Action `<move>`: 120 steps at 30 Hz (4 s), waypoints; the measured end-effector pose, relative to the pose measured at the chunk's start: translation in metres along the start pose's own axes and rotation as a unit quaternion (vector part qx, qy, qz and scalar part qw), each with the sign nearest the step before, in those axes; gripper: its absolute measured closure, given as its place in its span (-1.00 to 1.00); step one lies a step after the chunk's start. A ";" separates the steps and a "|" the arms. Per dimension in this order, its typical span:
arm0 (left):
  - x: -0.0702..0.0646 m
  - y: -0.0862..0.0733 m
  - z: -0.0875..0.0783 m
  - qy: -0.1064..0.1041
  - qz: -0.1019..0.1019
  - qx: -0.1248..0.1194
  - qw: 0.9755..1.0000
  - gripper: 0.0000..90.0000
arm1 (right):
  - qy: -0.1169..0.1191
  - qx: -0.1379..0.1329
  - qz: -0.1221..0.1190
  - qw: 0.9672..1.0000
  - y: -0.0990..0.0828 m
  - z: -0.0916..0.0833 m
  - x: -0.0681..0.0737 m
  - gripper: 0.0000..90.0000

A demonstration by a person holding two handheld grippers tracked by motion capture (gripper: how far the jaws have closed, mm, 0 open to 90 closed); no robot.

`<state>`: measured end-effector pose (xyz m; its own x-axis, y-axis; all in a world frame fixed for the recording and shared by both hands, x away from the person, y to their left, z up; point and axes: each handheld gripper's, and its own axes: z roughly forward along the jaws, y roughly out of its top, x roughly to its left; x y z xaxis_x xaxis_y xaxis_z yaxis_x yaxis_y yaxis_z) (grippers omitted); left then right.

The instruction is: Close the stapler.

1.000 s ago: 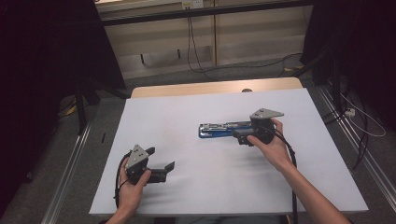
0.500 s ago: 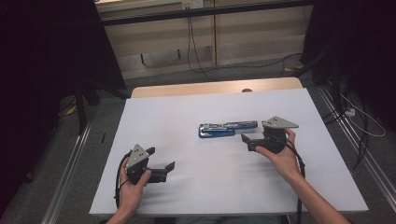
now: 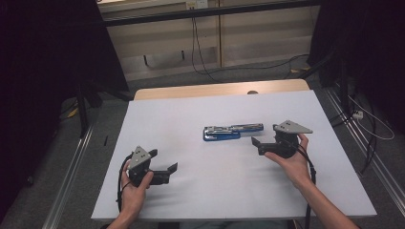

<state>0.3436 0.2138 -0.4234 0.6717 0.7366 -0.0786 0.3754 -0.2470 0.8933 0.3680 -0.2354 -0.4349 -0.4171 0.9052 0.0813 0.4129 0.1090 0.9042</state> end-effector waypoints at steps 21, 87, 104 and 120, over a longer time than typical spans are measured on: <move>0.012 0.017 0.038 -0.005 -0.013 -0.023 1.000 -0.84 | -0.001 0.004 -0.020 1.000 -0.004 0.002 0.000 -0.62; -0.009 0.062 0.148 -0.042 0.032 0.008 0.999 -0.21 | 0.015 0.058 -0.042 0.997 -0.007 0.024 -0.013 1.00; -0.018 0.055 0.157 -0.104 0.022 0.044 0.993 0.99 | 0.008 0.062 -0.047 0.997 -0.008 0.025 -0.018 1.00; -0.010 0.053 0.167 -0.074 0.033 0.070 0.994 1.00 | 0.014 0.085 -0.045 0.995 -0.010 0.027 -0.018 1.00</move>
<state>0.4628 0.0883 -0.4491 0.7805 0.6180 -0.0946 0.4057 -0.3854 0.8288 0.3935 -0.2419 -0.4565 -0.4798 0.8772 0.0162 0.5027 0.2597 0.8245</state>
